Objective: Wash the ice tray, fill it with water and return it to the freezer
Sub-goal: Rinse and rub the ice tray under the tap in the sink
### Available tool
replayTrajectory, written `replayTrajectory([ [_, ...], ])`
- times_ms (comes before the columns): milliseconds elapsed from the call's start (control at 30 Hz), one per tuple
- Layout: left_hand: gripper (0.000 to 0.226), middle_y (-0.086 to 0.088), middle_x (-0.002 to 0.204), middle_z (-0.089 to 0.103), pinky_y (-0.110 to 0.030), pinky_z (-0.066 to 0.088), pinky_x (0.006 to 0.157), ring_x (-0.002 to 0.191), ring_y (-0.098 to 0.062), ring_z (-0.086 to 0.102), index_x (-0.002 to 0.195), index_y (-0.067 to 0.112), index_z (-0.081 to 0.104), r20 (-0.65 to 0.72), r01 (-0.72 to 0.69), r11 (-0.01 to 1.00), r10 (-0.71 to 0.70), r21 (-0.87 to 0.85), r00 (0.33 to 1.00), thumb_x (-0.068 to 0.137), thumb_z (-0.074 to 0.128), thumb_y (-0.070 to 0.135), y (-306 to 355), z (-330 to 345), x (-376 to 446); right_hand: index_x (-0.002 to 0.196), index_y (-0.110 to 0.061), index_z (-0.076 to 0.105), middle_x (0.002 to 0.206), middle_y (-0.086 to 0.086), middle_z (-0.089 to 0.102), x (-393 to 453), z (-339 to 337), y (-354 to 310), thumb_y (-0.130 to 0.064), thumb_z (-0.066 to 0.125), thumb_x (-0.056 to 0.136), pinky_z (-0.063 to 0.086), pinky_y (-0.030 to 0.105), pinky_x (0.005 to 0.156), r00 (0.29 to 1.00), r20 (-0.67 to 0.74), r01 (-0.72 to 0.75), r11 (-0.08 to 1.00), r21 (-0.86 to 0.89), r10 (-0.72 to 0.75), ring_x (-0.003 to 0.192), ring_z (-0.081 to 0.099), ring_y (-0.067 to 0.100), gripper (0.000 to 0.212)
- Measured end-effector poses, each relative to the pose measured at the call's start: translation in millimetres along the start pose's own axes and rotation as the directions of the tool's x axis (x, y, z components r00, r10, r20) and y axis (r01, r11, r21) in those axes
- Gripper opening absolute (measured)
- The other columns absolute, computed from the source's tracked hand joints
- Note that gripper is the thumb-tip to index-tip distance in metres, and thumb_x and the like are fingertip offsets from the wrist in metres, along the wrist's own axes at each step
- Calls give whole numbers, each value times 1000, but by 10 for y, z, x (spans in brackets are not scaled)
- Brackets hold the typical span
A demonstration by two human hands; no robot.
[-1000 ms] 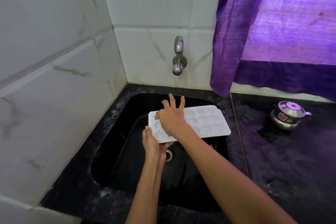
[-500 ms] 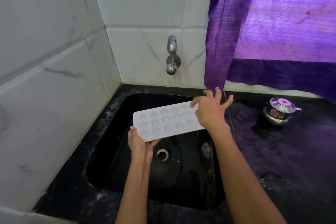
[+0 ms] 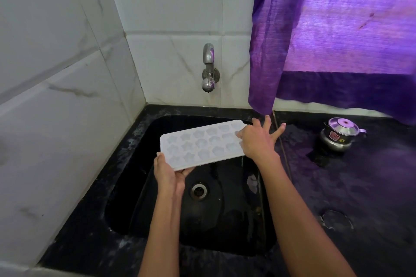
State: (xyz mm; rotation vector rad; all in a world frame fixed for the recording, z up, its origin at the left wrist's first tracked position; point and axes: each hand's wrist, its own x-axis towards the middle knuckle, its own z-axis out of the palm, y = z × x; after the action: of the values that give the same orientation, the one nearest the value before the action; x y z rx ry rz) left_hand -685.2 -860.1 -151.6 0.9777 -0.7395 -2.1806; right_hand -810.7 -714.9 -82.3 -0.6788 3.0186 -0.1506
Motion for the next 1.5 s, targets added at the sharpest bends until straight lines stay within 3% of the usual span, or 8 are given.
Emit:
replayTrajectory([
  [300, 32, -11, 113, 64, -50, 55, 61, 100, -32, 63, 124, 20, 43, 5, 2, 1000, -3, 27, 1000, 102, 30, 39, 10, 6, 9, 121, -19, 62, 153, 11, 28, 15, -29, 30, -40, 47, 98, -11, 71, 104, 997, 28, -71, 997, 21, 70, 146, -4, 39, 34],
  [600, 33, -12, 115, 64, -52, 55, 65, 101, -33, 63, 127, 20, 44, -4, 12, 999, -12, 34, 1000, 102, 32, 39, -6, 12, 9, 112, -18, 61, 151, 12, 31, -2, -40, -41, -28, 48, 99, -9, 71, 105, 993, 54, -107, 994, 6, 107, 146, -2, 40, 21],
  [767, 30, -8, 108, 65, -47, 54, 59, 96, -30, 64, 124, 21, 44, 8, 2, 1000, -2, 31, 1000, 102, 32, 38, 1, 4, 9, 111, -18, 60, 151, 14, 29, -16, -38, -60, -17, 49, 94, -10, 72, 104, 994, 60, -94, 996, -4, 94, 145, -2, 41, 20],
  [933, 31, -9, 108, 66, -47, 54, 60, 96, -30, 64, 125, 20, 44, 15, -3, 999, 2, 41, 1000, 102, 33, 38, 5, 4, 15, 114, -17, 60, 152, 14, 28, -17, -48, -20, -35, 46, 99, -10, 71, 104, 993, 51, -107, 994, 11, 106, 146, -3, 40, 27],
  [1033, 30, -9, 110, 65, -48, 54, 61, 96, -30, 64, 125, 21, 43, 19, -1, 999, 1, 35, 1000, 103, 32, 37, 0, 7, 4, 116, -17, 59, 152, 13, 29, -24, -52, -19, -34, 45, 99, -10, 71, 105, 994, 45, -103, 995, 12, 102, 146, -2, 40, 27],
  [1167, 34, -9, 110, 65, -49, 55, 60, 97, -30, 65, 128, 19, 42, 22, -6, 999, 5, 42, 1000, 102, 32, 38, -9, 17, 5, 117, -20, 60, 150, 14, 30, -50, -60, -17, -22, 50, 96, -9, 71, 105, 996, 4, -93, 995, 35, 93, 146, -1, 40, 22],
  [1300, 34, -10, 112, 65, -46, 55, 58, 97, -30, 65, 128, 19, 42, 25, -9, 999, 7, 47, 1000, 102, 31, 39, -18, 32, 2, 118, -23, 61, 148, 11, 31, -77, -56, -58, -6, 56, 87, -10, 70, 106, 995, -103, 1, 998, 61, 5, 146, -1, 38, 35],
  [1500, 35, -9, 111, 65, -44, 56, 54, 96, -30, 65, 129, 19, 42, 27, 2, 999, -4, 41, 1000, 102, 31, 39, -33, 64, -12, 111, -25, 68, 152, 7, 27, -113, -34, -120, -19, 54, 93, -11, 69, 106, 996, -75, 58, 998, 17, -57, 147, -5, 36, 23],
])
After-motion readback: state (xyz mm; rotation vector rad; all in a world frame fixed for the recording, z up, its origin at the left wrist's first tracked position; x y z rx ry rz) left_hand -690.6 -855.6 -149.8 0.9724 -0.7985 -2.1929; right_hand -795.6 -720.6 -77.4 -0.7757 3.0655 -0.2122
